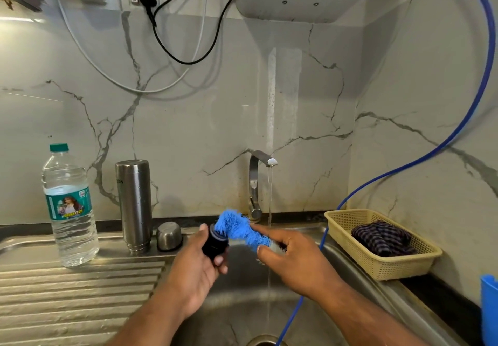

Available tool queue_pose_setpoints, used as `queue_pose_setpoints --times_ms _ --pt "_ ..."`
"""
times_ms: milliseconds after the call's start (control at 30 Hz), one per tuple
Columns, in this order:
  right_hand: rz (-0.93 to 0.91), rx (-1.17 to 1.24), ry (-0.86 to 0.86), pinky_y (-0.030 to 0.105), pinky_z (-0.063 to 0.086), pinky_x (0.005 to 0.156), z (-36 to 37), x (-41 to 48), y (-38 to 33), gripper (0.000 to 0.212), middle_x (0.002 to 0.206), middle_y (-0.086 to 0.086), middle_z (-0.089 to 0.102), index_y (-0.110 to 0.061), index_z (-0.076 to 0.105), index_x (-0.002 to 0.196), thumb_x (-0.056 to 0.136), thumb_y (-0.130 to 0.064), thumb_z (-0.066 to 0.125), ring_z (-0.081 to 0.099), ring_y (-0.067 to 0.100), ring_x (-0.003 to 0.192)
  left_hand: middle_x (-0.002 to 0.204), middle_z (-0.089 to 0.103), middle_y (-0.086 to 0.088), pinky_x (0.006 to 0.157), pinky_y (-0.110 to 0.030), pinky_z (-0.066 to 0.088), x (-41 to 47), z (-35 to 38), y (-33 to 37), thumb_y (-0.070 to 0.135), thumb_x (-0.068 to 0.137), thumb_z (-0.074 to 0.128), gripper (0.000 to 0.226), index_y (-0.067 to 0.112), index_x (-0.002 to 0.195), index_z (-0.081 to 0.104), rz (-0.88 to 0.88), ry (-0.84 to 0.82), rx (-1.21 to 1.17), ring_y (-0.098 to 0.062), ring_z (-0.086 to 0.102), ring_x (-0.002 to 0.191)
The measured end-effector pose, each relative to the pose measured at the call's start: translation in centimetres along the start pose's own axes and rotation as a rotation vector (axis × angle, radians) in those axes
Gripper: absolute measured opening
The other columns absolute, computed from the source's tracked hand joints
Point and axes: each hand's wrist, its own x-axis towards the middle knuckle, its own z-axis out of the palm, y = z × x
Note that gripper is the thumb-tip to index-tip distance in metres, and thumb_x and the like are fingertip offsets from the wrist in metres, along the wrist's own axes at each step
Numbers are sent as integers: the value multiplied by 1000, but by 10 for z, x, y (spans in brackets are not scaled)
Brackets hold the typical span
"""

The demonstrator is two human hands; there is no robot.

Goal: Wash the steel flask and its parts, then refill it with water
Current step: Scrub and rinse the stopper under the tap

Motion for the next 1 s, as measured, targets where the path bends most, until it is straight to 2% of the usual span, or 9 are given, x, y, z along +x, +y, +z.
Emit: queue_pose_setpoints --times_ms 100,200,267,433,567,733,800,933,1000 --pt "-47 59 -5 17 56 87 0 -2 -4 45 115 -34 65 -51 57 137 96 -36 66 64 -10 102 89 59 -12 60 -35 43 -4 10 -5 36 108 35 43 8 127 62 -4 -48 45 -15 43 61" --pt "-69 52 -65 6 42 53 -8 -2 -6 44 103 -24 71 -48 63 132 94 -27 67 57 -15 60 80 61 -9 62 -35 42 0 4 1 36 108 36 43 8 117 67 24 0 -25 -14 42 59" --pt "-51 34 -35 8 37 48 -7 -1 -2 42 91 -19 73 -52 64 129 92 -31 67 51 -6 48 79 60 -9 61 -36 41 1 -1 2 40 107 38 45 7 121 65 28 -2 -20 -15 42 59" --pt "-29 51 11 16 55 74 2 -1 -3 46 117 -29 69 -57 57 134 91 -43 66 66 -9 84 92 59 -13 58 -34 44 -3 13 -11 38 108 34 45 7 135 54 -6 -50 96 -15 42 60" --pt "25 12 -6 12 39 46 -10 -1 1 43 92 -14 73 -55 58 132 93 -39 66 53 -4 51 86 61 -13 61 -34 44 2 0 0 46 105 37 50 9 131 59 34 -4 -23 -14 45 61" --pt "-10 -4 -82 17 42 50 0 -4 -4 44 95 -21 73 -62 58 129 91 -42 66 54 0 53 81 60 -8 65 -36 43 -2 5 -4 31 110 34 41 12 113 70 40 37 63 -14 44 61" --pt "-6 -24 -15 20 43 49 3 -3 -3 43 97 -22 73 -63 55 130 92 -46 63 52 0 52 88 60 -10 63 -35 43 -3 11 -9 23 110 34 33 8 125 60 18 16 116 -14 43 61" --pt "42 -33 43 10 36 46 -1 -3 -1 46 116 -28 65 -57 53 138 95 -46 61 52 -6 46 101 60 -10 59 -33 45 -2 14 -7 35 109 37 34 13 132 50 39 -14 155 -13 42 61" --pt "70 32 20 10 36 45 -5 -2 -2 45 100 -20 72 -51 57 138 95 -39 63 51 -5 45 97 61 -9 59 -32 46 -2 13 -7 38 107 39 39 13 133 51 42 -17 113 -13 43 61"
